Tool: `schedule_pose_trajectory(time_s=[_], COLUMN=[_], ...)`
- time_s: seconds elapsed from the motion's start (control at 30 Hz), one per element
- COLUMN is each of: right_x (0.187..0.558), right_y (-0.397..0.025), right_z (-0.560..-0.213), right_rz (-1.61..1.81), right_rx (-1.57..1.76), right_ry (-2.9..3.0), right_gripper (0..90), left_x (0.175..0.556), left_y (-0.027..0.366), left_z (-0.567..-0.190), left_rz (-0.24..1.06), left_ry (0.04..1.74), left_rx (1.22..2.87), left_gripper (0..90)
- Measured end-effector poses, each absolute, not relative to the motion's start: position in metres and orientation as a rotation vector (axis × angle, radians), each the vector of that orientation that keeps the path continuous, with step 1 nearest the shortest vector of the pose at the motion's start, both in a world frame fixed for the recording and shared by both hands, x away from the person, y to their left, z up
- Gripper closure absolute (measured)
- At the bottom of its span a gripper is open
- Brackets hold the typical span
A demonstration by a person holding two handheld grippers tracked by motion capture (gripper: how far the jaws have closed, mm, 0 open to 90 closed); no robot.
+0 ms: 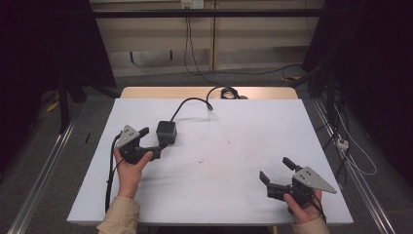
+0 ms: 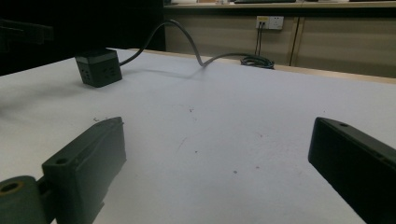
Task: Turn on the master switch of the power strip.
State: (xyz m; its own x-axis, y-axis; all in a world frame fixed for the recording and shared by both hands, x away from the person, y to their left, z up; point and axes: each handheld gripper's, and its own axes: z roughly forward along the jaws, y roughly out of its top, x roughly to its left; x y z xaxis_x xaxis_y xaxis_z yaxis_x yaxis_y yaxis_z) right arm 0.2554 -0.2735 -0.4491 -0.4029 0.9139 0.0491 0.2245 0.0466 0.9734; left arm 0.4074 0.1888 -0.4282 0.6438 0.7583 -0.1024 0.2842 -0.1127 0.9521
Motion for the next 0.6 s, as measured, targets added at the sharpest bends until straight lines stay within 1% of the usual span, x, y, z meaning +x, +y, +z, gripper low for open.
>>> schedule_pose_trajectory(time_s=[0.17, 0.6], right_x=[0.2552, 0.2551], right_y=[-0.2735, -0.2736], right_z=[-0.4490, -0.4488], right_rz=[1.396, 1.391], right_rx=[1.154, 1.151], right_ry=[1.696, 1.696], right_gripper=[4.0, 4.1], left_x=[0.4108, 0.4169], left_y=[0.1880, 0.1869], left_z=[-0.4285, -0.4279], left_rz=[0.503, 0.515], left_ry=[0.864, 0.850], left_rx=[1.692, 1.709], left_gripper=[10.2, 20.5])
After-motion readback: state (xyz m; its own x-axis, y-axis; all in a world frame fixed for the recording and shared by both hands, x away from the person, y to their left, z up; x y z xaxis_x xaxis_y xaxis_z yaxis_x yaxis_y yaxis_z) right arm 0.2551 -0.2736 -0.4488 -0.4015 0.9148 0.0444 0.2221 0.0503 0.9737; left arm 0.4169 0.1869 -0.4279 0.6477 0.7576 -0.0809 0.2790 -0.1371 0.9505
